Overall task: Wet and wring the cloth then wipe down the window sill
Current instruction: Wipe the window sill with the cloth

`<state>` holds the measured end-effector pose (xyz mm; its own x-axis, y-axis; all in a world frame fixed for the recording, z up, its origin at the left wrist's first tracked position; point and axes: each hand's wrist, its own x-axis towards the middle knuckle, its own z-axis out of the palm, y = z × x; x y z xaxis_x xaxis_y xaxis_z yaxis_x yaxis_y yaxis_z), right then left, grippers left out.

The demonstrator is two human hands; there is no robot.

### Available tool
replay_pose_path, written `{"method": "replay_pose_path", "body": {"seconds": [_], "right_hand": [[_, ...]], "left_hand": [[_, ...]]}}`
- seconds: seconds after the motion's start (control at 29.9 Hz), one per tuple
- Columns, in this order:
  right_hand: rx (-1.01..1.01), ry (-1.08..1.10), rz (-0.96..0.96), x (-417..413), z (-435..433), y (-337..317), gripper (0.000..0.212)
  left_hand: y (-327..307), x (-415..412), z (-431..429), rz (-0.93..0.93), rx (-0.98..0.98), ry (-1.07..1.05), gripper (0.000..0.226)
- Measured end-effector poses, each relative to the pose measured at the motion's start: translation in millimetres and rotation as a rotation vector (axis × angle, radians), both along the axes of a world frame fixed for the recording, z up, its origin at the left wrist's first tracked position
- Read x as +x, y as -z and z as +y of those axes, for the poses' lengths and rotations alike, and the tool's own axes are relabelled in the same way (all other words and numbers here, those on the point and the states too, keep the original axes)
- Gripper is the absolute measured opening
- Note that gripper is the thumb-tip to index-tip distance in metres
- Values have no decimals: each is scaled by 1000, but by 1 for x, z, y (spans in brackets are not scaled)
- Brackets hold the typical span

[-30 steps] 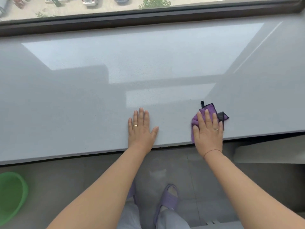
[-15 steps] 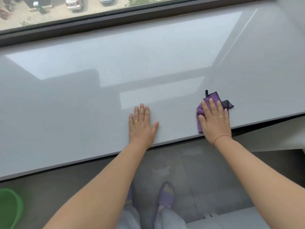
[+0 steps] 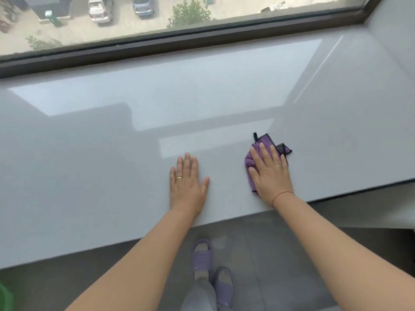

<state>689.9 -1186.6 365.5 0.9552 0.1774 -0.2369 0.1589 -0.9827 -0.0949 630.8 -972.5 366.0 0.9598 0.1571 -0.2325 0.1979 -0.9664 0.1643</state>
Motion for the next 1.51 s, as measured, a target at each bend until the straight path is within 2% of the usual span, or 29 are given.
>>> {"method": "replay_pose_path", "body": {"seconds": [0.07, 0.13, 0.27, 0.37, 0.44, 0.54, 0.64, 0.7, 0.77, 0.87, 0.94, 1.04, 1.17, 1.21, 1.31, 1.41, 1.44, 1.51], "right_hand": [[12, 155, 21, 11, 7, -3, 57], [30, 185, 20, 9, 36, -6, 58], [69, -231, 12, -8, 91, -2, 57], [44, -331, -1, 12, 73, 1, 55], [13, -214, -29, 35, 50, 3, 55], [-13, 101, 22, 77, 29, -3, 55], [-3, 318, 41, 87, 60, -6, 58], [16, 228, 20, 75, 100, -3, 60], [32, -13, 9, 62, 130, 0, 59], [26, -227, 7, 76, 122, 1, 57], [15, -179, -25, 95, 100, 3, 57], [0, 37, 17, 130, 74, 1, 57], [3, 218, 26, 136, 100, -1, 59], [18, 170, 17, 129, 115, 0, 60], [102, -168, 26, 107, 150, 3, 54], [88, -408, 30, 127, 134, 3, 54], [68, -412, 15, 140, 122, 3, 56], [40, -283, 0, 171, 99, 4, 57]], "left_hand": [[0, 13, 4, -16, -14, -16, 66], [0, 25, 6, -29, -17, -20, 66], [2, 47, 5, -50, -31, -24, 60], [4, 55, 13, -52, -36, -17, 60], [6, 59, 22, -42, -41, -7, 62], [5, 67, 33, -26, -45, 26, 63], [6, 69, 38, -23, -32, 47, 65], [6, 70, 36, -21, -43, 41, 66], [4, 72, 33, -21, -45, 24, 66], [-2, 80, 36, -58, -41, 19, 62], [-4, 88, 41, -98, -44, 36, 61], [-3, 106, 45, -125, -27, 64, 64], [-1, 129, 45, -132, -9, 33, 63], [0, 134, 44, -131, -12, 14, 62], [-1, 145, 43, -121, -22, -49, 59], [0, 144, 48, -92, -27, -75, 62], [1, 142, 51, -66, -31, -69, 65], [4, 139, 54, -24, -27, -47, 70]]}}
